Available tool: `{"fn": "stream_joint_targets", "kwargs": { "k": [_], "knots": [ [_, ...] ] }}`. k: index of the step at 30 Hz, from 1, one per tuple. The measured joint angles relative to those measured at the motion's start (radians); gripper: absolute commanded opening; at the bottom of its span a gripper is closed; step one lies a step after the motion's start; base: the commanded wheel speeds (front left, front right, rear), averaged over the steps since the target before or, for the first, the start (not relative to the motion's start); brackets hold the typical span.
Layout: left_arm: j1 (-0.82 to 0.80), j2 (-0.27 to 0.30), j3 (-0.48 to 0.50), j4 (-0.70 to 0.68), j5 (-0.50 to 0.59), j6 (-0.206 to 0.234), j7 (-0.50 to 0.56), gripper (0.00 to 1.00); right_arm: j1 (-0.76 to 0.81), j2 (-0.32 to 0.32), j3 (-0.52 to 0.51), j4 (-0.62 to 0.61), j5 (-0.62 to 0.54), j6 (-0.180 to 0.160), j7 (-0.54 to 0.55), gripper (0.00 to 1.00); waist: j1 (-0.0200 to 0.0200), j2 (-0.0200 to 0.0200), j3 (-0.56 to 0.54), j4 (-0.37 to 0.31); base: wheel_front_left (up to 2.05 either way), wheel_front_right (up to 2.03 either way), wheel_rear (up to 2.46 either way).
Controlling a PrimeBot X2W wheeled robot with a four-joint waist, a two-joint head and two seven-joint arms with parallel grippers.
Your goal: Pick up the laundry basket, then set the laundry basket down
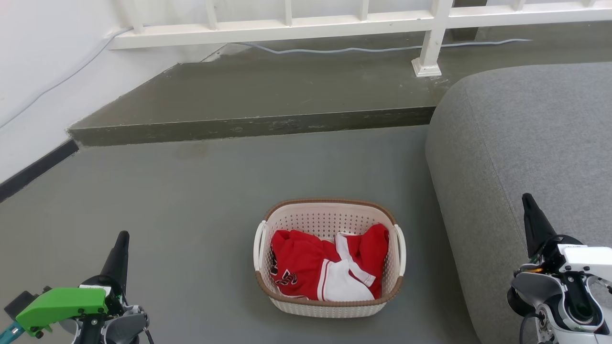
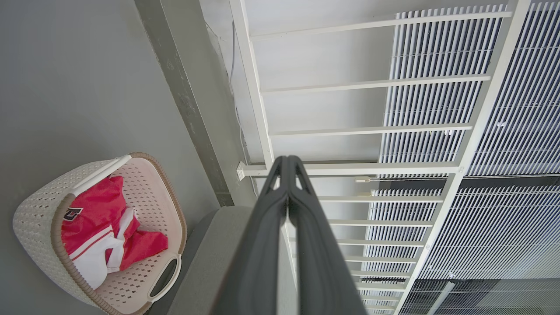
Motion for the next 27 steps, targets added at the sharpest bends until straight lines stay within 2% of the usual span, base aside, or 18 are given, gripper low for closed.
{"fn": "stream_joint_targets", "kwargs": {
  "k": [27],
  "knots": [
    [0.0, 0.0, 0.0, -0.002, 0.0, 0.0, 0.0, 0.0, 0.0, 0.0, -0.001, -0.002, 0.0, 0.0, 0.0, 0.0, 0.0, 0.0, 0.0, 0.0, 0.0, 0.0, 0.0]
  ]
}}
